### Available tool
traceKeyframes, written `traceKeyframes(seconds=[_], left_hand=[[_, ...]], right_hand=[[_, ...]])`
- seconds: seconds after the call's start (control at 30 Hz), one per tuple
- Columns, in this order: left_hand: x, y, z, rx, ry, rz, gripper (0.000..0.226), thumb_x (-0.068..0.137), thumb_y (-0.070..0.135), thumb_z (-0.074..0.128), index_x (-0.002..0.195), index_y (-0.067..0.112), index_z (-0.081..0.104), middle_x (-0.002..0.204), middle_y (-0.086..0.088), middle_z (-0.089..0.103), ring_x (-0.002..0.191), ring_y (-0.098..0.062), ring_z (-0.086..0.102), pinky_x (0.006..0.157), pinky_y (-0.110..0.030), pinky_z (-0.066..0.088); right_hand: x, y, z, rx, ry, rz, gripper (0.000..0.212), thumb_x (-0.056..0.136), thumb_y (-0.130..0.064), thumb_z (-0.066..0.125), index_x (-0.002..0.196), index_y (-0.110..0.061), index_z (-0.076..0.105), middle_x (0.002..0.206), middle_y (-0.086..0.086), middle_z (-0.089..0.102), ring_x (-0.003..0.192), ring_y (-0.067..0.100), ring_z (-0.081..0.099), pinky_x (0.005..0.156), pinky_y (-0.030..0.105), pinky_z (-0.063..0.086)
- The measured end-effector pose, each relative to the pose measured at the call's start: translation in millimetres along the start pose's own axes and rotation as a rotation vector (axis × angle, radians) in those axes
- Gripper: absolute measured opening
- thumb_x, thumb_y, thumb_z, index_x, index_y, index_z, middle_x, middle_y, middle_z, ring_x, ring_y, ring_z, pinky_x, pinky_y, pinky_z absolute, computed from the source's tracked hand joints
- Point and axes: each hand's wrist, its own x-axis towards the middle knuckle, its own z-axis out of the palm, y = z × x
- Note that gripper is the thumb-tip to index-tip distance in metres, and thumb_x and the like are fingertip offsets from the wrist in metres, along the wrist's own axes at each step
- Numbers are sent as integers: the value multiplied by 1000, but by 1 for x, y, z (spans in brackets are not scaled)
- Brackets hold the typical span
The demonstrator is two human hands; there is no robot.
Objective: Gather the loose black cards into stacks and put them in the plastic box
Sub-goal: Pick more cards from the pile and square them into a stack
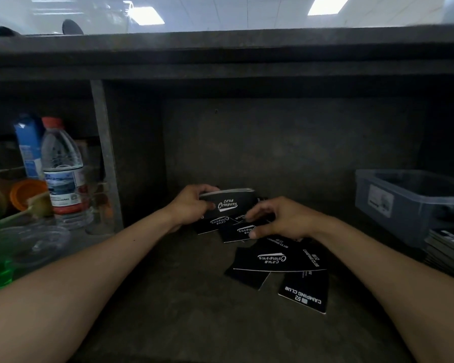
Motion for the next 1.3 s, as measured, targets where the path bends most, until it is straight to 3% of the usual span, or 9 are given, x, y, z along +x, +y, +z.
traceKeyframes(seconds=[0.2,0.3,0.43,0.6,0.7,0.87,1.07,1.17,1.3], left_hand=[[2,-2,2,-14,-27,-34,37,90,-2,64,119,21,67,110,3,68,89,-3,65,65,-11,53],[0,0,5,-37,-38,-25,37,89,-2,65,117,22,67,106,6,67,87,-2,65,66,-10,54],[-5,4,10,-58,-89,7,38,90,-4,64,120,19,66,112,0,70,96,-12,68,79,-17,56],[-11,11,8,-8,-148,41,44,82,8,77,116,32,65,111,11,70,97,-1,67,80,-13,54],[-15,13,9,38,-178,92,48,80,19,81,124,29,64,111,13,69,93,4,67,75,-11,54],[-14,14,12,-48,-100,85,43,90,-3,64,128,17,62,110,4,69,93,0,66,73,-10,54],[-13,10,12,-30,-113,67,49,87,-9,60,129,17,60,110,-1,70,93,-6,68,76,-16,57],[-12,7,12,-12,-126,85,49,87,-9,62,130,17,60,113,-2,69,98,-9,68,81,-18,57],[-12,7,12,-25,-139,89,47,88,-10,60,126,18,62,107,2,70,88,-1,68,74,-15,57]], right_hand=[[0,-1,-9,14,78,-22,40,72,-16,87,105,-33,73,95,-12,72,91,4,67,87,22,52],[-1,-3,-21,115,362,-123,25,80,-12,80,83,-35,72,73,-15,70,69,-6,62,67,11,46],[-1,-2,-27,485,686,-34,16,81,-4,76,94,-10,68,80,1,73,66,7,65,65,20,53],[-5,4,-12,624,396,229,36,78,-4,79,110,-5,64,84,6,77,75,16,75,60,21,56],[-4,5,-3,329,362,301,35,70,-19,88,100,-10,72,79,2,76,68,11,71,59,23,54],[-14,-18,-29,-221,368,382,61,53,-45,94,101,-15,71,93,-5,70,92,14,66,87,28,52],[-33,-41,-25,-143,-385,159,73,32,-49,96,101,-37,73,100,-15,74,94,1,68,91,28,51],[-28,-44,-15,-171,-422,121,68,36,-44,94,100,-40,73,97,-18,73,85,-4,66,78,21,48],[-30,-41,-19,-159,-427,126,58,51,-36,95,104,-40,73,94,-15,70,90,4,66,84,26,53]])
